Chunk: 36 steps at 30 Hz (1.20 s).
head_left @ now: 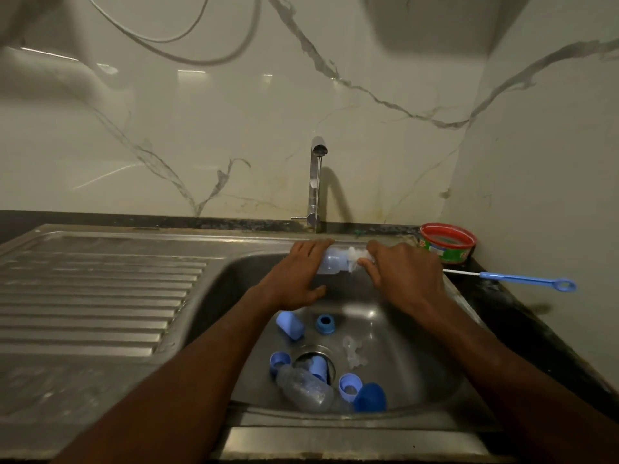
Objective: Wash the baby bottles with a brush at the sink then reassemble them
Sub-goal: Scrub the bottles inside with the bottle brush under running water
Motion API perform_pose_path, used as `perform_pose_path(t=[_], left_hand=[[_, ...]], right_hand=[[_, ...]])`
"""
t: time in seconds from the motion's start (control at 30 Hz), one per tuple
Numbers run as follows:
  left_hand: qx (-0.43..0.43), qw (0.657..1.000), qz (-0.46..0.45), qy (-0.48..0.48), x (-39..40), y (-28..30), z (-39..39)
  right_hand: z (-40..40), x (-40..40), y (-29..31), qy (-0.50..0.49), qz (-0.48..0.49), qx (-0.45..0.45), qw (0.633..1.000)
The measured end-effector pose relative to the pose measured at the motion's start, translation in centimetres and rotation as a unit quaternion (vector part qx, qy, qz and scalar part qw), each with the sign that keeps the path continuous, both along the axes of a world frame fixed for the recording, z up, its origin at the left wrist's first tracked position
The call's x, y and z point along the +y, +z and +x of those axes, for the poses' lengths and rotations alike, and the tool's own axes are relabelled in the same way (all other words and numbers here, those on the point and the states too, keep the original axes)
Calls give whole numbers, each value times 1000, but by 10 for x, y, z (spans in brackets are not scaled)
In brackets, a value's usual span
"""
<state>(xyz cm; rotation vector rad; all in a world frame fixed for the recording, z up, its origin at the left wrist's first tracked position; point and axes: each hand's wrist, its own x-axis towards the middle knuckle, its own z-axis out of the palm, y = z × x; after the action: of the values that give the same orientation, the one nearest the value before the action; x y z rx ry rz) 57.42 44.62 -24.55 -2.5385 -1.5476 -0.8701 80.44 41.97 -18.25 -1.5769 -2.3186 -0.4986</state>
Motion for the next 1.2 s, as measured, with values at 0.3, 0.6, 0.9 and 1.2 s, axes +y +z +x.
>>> perform_pose_path(t=[0.3, 0.6, 0.9, 1.2], left_hand=[[47, 991, 104, 76, -1, 2, -10], [39, 997, 60, -10, -9, 10, -13], [53, 996, -65, 3, -10, 2, -15], [48, 994, 71, 62, -12, 4, -15]], right_hand=[[-7, -7, -4, 73, -3, -26, 997], [4, -11, -4, 44, -66, 10, 997], [9, -9, -2, 30, -79, 4, 996], [3, -14, 1, 39, -44, 9, 998]])
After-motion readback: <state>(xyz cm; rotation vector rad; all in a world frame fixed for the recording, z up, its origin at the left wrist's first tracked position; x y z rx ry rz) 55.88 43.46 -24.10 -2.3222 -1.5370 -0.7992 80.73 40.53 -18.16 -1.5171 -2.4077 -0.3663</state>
